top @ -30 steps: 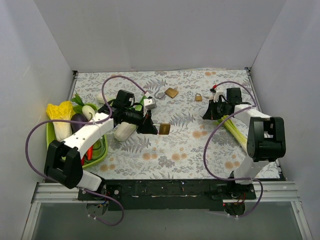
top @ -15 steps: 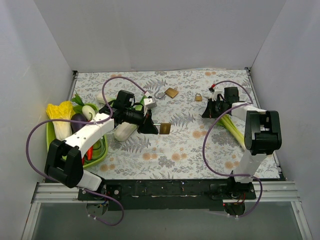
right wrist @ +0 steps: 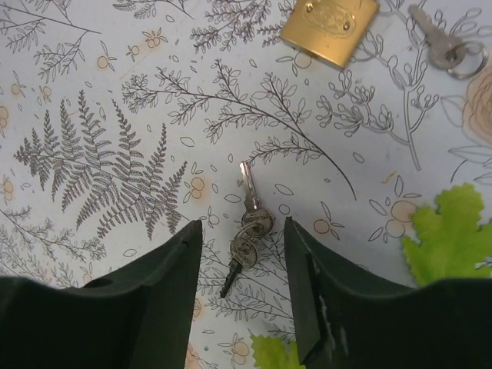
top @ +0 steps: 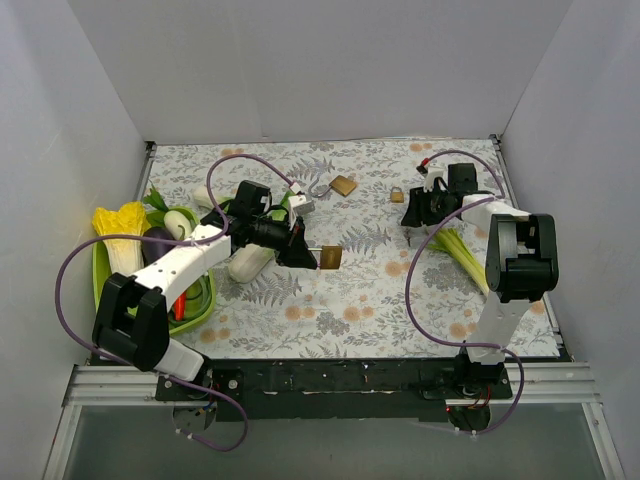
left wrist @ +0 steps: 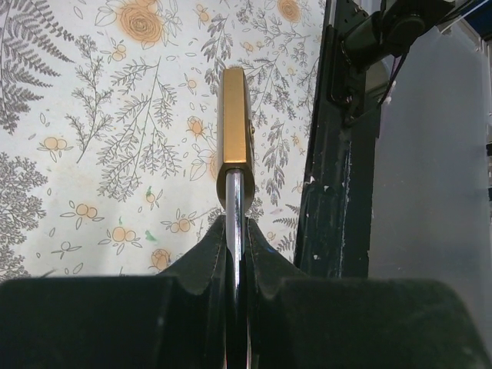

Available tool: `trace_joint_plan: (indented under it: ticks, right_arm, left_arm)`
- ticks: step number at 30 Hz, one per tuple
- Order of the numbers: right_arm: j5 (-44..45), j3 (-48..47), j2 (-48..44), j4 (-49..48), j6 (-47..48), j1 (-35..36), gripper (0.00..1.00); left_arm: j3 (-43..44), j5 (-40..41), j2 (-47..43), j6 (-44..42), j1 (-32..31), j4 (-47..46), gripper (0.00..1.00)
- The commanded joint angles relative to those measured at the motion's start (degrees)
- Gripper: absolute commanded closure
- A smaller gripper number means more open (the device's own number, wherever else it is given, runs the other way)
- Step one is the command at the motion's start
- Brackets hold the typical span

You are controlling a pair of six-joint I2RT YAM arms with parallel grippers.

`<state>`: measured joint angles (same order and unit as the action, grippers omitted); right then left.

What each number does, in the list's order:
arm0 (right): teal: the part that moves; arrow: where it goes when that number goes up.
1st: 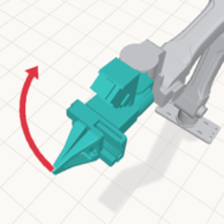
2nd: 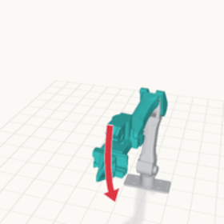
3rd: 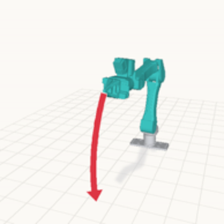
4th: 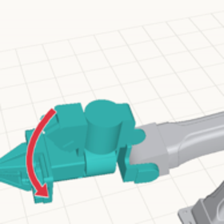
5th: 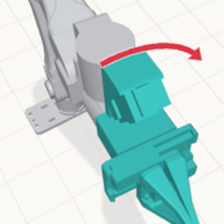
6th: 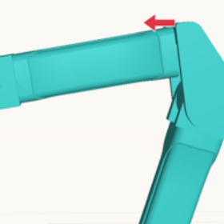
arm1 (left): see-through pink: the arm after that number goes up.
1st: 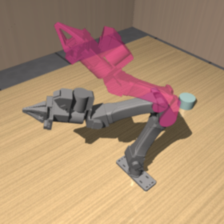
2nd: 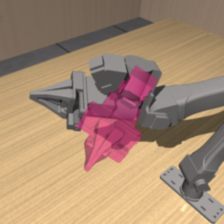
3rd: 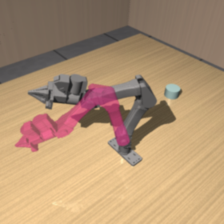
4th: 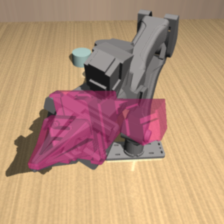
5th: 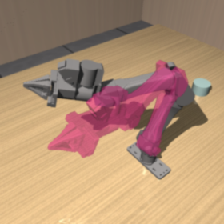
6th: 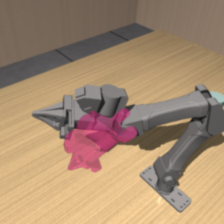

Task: Lock with the key
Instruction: Place the key at the center of the board, then place the lock at the center of the board.

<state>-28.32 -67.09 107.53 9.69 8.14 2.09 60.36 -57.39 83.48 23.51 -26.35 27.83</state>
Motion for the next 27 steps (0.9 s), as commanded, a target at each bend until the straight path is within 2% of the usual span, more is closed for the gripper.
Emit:
trace_joint_plan:
  ticks: [1,3,8,11,12,17,21,27]
  right_arm:
    - [-2.0,-4.36,-3.28,2.43,3.97,-0.07,0.41]
    - [-4.88,-5.24,-6.79,4.18,5.3,0.02,0.29]
    - [-8.86,-4.81,-19.59,8.49,14.24,3.79,0.19]
    - [-8.86,-0.42,-29.34,9.29,18.65,9.94,0.15]
    - [-8.6,2.64,-31.83,9.29,21.8,13.87,0.1]
    - [-3.16,10.13,-44.83,7.8,27.1,27.42,0.07]
    - [2.2,11.8,-46.09,9.81,29.65,38.22,0.05]
    - [5.72,13.04,-44.6,9.73,31.58,44.4,0.04]
  left_arm:
    - [1.25,-1.77,-0.16,5.39,0.16,-2.44,1.0]
    - [1.34,-2.03,0.19,7.25,0.16,-2.52,1.0]
    - [2.74,-2.55,2.82,17.0,-0.28,-2.0,1.0]
    - [3.36,-4.57,4.32,22.52,-1.07,-1.64,1.0]
    - [3.45,-4.66,4.58,23.68,-1.25,-1.56,1.0]
    - [4.24,-6.77,5.46,29.31,-2.22,-1.64,1.0]
    - [3.63,-6.51,4.41,30.89,-3.53,-2.26,1.0]
    - [3.54,-6.08,2.83,31.69,-4.94,-3.49,1.0]
